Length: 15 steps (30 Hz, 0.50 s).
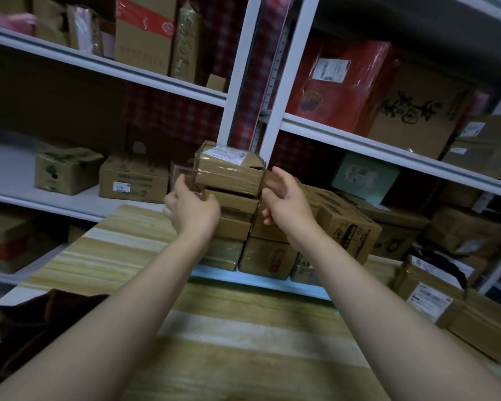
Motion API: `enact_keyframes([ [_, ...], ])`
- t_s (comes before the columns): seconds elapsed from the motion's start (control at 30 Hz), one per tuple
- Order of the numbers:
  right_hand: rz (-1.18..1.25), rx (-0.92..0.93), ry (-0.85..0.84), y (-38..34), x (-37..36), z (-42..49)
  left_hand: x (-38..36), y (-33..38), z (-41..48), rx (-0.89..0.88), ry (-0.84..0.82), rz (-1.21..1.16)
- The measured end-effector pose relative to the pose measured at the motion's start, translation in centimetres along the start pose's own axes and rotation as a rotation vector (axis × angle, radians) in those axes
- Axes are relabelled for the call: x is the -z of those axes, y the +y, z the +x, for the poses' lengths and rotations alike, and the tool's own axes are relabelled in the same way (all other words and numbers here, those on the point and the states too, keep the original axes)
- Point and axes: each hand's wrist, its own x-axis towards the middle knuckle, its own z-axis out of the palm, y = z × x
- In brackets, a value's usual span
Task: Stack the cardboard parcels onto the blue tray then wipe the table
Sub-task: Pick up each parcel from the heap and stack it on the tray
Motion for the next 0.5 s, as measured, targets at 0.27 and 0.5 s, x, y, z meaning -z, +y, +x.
enact_keyframes([
  [0.27,0.026,0.035,0.224,3.9,5.4,-3.3,-5.4,-3.5,-8.1,-0.164,-0.002,-0.041],
  [0.5,0.028,-0.143,0.450,12.0,16.4,-6.8,-14.1,-5.7,-15.3,-0.167,-0.543,0.252],
])
